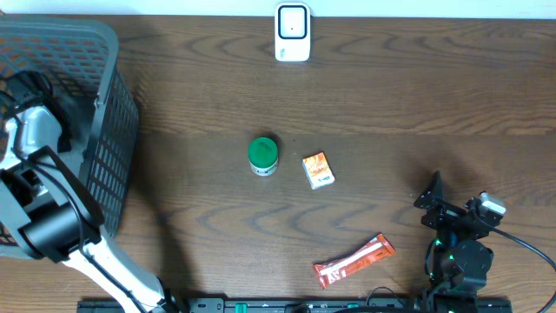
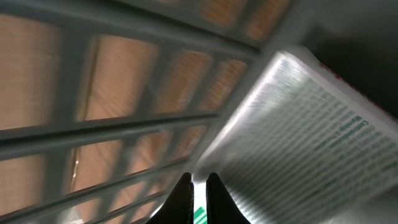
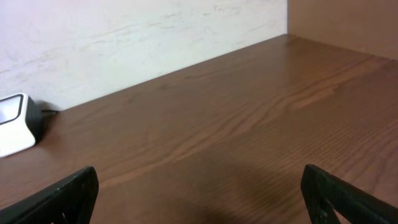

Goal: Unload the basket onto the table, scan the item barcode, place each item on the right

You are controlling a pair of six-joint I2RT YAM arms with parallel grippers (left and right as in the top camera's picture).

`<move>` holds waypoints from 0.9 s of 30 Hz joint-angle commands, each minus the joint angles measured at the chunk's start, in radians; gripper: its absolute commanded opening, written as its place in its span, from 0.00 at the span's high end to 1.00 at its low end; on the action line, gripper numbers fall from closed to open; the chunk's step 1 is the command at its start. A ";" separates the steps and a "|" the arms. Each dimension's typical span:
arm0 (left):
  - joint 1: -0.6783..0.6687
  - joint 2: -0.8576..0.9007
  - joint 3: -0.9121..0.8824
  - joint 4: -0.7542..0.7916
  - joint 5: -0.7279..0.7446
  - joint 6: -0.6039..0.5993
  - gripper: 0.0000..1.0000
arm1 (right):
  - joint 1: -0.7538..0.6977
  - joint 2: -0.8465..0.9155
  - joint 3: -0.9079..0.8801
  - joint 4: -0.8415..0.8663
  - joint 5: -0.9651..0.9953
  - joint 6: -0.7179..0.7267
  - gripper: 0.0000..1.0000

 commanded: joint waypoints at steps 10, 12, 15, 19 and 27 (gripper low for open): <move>-0.011 0.042 0.000 -0.061 -0.011 -0.091 0.93 | -0.006 -0.001 -0.001 -0.004 0.009 -0.012 0.01; -0.021 0.042 0.000 -0.090 0.008 -0.111 0.92 | -0.006 -0.001 -0.001 -0.004 0.009 -0.012 0.01; -0.035 0.042 0.000 -0.131 0.082 -0.146 0.92 | -0.006 -0.001 -0.001 -0.004 0.009 -0.012 0.01; -0.053 0.042 0.000 -0.176 0.167 -0.231 0.92 | -0.006 -0.001 -0.001 -0.004 0.009 -0.012 0.01; -0.070 0.042 0.000 -0.240 0.277 -0.378 0.92 | -0.006 -0.001 -0.001 -0.004 0.009 -0.012 0.01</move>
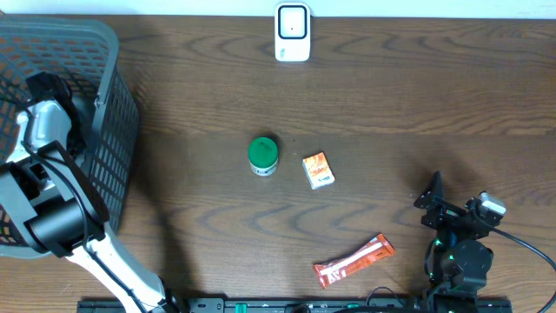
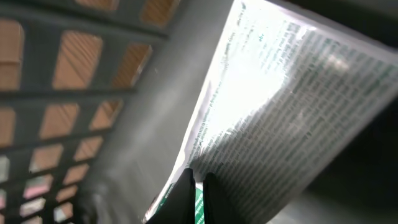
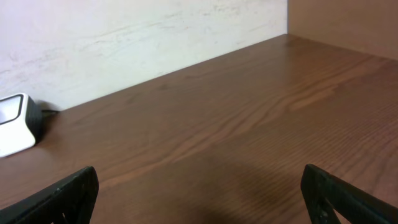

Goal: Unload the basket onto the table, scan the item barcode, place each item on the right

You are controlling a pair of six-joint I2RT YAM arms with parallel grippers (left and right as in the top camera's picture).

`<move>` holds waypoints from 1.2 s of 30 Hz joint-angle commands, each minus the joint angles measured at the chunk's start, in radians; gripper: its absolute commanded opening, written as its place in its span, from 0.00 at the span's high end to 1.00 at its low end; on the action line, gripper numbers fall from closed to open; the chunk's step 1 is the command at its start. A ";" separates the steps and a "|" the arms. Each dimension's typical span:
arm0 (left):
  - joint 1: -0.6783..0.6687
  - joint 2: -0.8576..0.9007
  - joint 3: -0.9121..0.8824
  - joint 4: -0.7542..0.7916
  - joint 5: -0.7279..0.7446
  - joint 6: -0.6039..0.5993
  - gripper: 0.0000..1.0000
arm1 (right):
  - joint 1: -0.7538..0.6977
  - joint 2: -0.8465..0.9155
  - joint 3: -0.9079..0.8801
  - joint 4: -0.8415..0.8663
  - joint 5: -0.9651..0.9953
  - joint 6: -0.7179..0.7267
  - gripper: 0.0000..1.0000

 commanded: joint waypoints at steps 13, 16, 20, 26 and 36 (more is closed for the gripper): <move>-0.016 0.003 -0.018 -0.059 0.525 -0.275 0.92 | -0.006 -0.001 -0.001 -0.005 0.009 -0.012 0.01; -0.015 -0.039 -0.018 -0.061 0.521 -0.274 0.83 | -0.006 -0.001 -0.001 -0.005 0.009 -0.012 0.01; -0.016 -0.123 -0.018 -0.061 0.521 -0.256 0.24 | -0.006 -0.001 -0.001 -0.005 0.009 -0.012 0.01; -0.016 -0.316 -0.018 -0.066 0.472 -0.256 0.17 | -0.006 -0.001 -0.001 -0.005 0.009 -0.012 0.01; -0.006 -0.234 -0.018 -0.031 0.449 -0.251 0.17 | -0.006 -0.001 -0.001 -0.005 0.009 -0.012 0.01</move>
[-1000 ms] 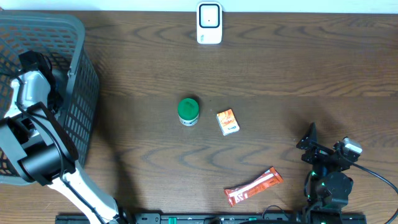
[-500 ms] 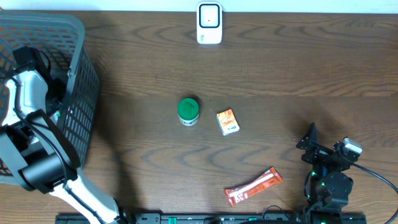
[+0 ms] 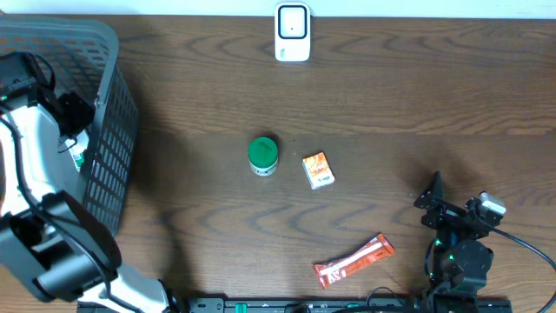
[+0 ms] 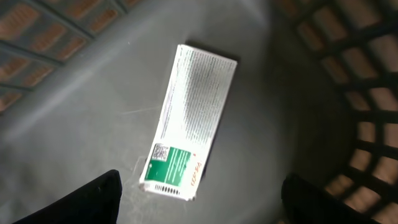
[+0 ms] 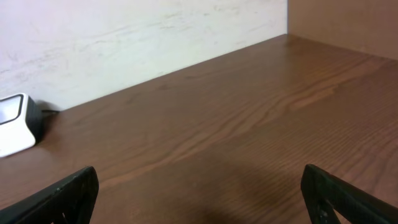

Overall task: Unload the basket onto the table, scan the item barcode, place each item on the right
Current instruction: 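Grasp the white Panadol box with the left gripper and lift it out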

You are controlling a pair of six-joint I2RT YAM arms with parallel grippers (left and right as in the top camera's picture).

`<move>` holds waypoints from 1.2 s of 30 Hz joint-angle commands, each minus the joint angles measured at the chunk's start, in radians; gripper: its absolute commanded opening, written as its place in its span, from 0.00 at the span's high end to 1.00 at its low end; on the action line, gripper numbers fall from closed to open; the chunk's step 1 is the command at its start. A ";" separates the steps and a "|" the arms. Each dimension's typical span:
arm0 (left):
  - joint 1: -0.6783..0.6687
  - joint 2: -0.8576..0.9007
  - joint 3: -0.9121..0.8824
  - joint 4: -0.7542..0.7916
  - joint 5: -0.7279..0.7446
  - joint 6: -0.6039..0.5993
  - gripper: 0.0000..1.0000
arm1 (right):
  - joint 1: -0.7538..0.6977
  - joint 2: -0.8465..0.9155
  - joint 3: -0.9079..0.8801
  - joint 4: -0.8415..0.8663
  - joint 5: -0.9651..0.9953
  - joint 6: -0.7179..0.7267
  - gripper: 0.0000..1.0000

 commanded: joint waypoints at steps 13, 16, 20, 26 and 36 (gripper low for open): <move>0.007 0.152 -0.005 0.036 -0.171 0.059 0.16 | -0.006 -0.001 -0.001 -0.005 0.009 -0.012 0.01; 0.007 0.218 -0.005 0.044 -0.171 0.057 0.16 | -0.006 -0.001 -0.001 -0.005 0.009 -0.012 0.01; 0.007 0.283 -0.005 0.071 -0.151 0.058 0.16 | -0.006 -0.001 -0.001 -0.005 0.009 -0.012 0.01; 0.007 0.311 -0.005 0.091 -0.117 0.057 0.16 | -0.006 -0.001 -0.001 -0.005 0.009 -0.012 0.01; 0.007 0.311 -0.018 0.057 -0.114 0.016 0.51 | -0.006 -0.001 -0.001 -0.005 0.009 -0.012 0.01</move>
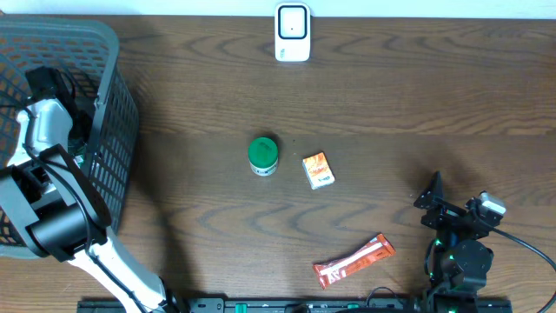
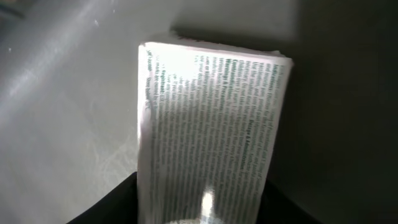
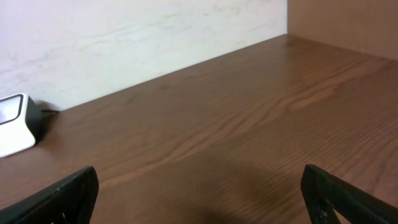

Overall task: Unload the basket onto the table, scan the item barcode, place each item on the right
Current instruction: 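Grasp the white Panadol box with the left gripper and lift it out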

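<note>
A white box (image 2: pixel 211 112) printed with green text lies on the grey floor of the basket (image 1: pixel 106 61) at the table's left end. My left gripper (image 2: pixel 200 180) is down inside the basket, and its dark fingertips (image 2: pixel 127 186) touch the box's two long edges, one on each side. The overhead view shows only a green speck of the box (image 1: pixel 78 160) beside the left arm. The white scanner (image 1: pixel 293 32) stands at the far edge, mid-table. My right gripper (image 3: pixel 199 193) rests open near the front right with nothing between its fingers.
A green-lidded can (image 1: pixel 262 155) and a small orange box (image 1: pixel 318 169) sit mid-table. An orange-red sachet (image 1: pixel 354 260) lies near the front edge. The basket's lattice walls surround the left arm. The scanner (image 3: pixel 13 124) shows at the left of the right wrist view.
My left gripper was wide open, well above the box lying on the basket floor. Now it is low over the box with its fingers against the box's sides. The right arm is unchanged.
My left gripper was pinched shut inside the basket, close against the box and the lattice wall, at the two oldest moments. Then it stood open and high, with the box lying flat on the basket floor. Now its fingers clasp the box. The table items stayed put.
</note>
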You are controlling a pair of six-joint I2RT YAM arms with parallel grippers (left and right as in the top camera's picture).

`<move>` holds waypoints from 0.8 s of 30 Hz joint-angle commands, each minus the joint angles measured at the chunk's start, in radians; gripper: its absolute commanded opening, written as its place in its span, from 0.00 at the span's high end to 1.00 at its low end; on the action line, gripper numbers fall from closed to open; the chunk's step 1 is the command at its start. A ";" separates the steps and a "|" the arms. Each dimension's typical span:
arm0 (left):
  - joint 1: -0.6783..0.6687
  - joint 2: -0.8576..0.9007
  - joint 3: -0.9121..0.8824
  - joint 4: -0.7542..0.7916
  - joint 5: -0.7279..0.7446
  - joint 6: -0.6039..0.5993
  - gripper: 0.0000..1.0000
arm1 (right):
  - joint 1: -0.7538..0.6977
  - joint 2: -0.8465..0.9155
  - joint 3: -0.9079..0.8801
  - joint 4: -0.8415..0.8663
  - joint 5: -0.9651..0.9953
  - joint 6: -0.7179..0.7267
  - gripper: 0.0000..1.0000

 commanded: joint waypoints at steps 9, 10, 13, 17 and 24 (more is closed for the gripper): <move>0.005 0.000 -0.025 -0.056 -0.006 -0.011 0.52 | -0.006 -0.001 -0.001 -0.004 0.009 -0.012 0.01; 0.005 -0.024 -0.024 -0.059 -0.006 -0.009 0.52 | -0.006 -0.001 -0.001 -0.004 0.009 -0.012 0.01; 0.005 -0.111 -0.024 -0.063 -0.006 -0.005 0.52 | -0.006 -0.001 -0.001 -0.004 0.009 -0.012 0.01; 0.006 -0.305 -0.024 -0.071 -0.013 -0.002 0.52 | -0.006 -0.001 -0.001 -0.004 0.009 -0.012 0.01; 0.006 -0.577 -0.024 -0.078 -0.005 -0.006 0.52 | -0.006 -0.001 -0.001 -0.004 0.009 -0.012 0.01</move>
